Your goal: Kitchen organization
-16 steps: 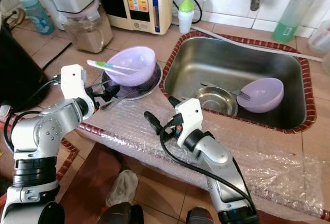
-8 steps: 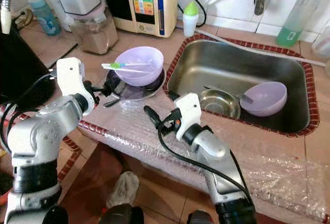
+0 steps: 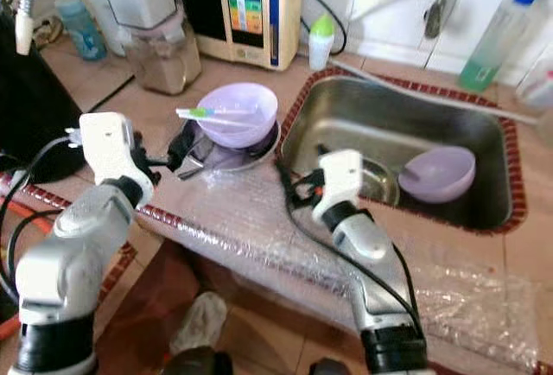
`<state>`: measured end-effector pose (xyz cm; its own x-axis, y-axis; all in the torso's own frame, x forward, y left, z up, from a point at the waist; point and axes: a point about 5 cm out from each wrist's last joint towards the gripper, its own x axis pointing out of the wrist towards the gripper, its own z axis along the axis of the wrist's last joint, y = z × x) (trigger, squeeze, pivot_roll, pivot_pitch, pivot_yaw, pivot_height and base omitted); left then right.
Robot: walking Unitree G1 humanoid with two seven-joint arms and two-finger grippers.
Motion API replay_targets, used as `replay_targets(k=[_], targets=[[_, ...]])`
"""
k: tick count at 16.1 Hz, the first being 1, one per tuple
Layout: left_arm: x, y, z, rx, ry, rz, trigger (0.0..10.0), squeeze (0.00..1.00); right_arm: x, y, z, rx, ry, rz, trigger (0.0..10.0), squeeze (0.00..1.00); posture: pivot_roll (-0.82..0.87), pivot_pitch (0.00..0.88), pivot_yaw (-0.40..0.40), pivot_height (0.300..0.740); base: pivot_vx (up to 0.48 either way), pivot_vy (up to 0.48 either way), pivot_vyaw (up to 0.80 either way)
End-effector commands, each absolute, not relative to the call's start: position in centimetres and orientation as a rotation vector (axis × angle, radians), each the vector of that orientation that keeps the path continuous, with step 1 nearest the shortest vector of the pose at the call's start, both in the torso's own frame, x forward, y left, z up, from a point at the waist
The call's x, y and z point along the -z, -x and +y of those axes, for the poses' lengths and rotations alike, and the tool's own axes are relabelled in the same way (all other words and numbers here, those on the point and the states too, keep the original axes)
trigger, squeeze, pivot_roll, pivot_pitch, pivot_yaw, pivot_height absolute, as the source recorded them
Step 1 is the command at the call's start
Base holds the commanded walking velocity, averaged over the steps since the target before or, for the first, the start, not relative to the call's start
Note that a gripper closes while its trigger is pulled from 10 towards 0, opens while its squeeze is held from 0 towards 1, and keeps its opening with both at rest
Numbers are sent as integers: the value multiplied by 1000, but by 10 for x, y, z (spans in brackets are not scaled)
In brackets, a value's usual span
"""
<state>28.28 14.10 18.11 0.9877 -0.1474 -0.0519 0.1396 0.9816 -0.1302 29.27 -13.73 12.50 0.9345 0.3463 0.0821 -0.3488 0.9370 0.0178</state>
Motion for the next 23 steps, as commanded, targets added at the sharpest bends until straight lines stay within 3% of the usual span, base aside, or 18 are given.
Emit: replay_targets(k=[1, 3, 5, 10, 17, 18, 19, 23], targets=[[-188, -279, 140, 164, 90, -12, 10000, 0, -127, -294, -138, -336, -27, -93, 10000, 0, 5, 1, 44, 740, 0, 0, 0], [-187, -277, 140, 154, 89, -66, 10000, 0, -124, -295, -138, -310, -32, -100, 10000, 0, 8, 0, 43, 740, 0, 0, 0], [-182, -284, 143, 109, 196, -83, 10000, 0, -122, -296, -138, -285, -38, -103, 10000, 0, 2, 0, 44, 740, 0, 0, 0], [-165, -323, 155, 31, 401, -5, 10000, 0, -125, -292, -132, -328, -33, -126, 10000, 0, -31, 0, 40, 740, 0, 0, 0], [-166, -359, 138, 122, 513, 31, 10000, 0, -122, -279, -133, -341, -25, -113, 10000, 0, -68, 13, 64, 740, 0, 0, 0], [-163, -360, 135, 124, 557, 41, 7843, 0, -122, -278, -132, -342, -28, -112, 10000, 0, -68, 13, 64, 740, 0, 0, 0], [-162, -361, 131, 141, 582, 53, 0, 0, -123, -276, -130, -362, -37, -110, 10000, 0, -73, 12, 70, 740, 0, 0, 0], [-159, -364, 126, 166, 607, 61, 0, 0, -125, -267, -115, -518, -80, -92, 10000, 0, -74, 10, 68, 740, 0, 0, 0]])
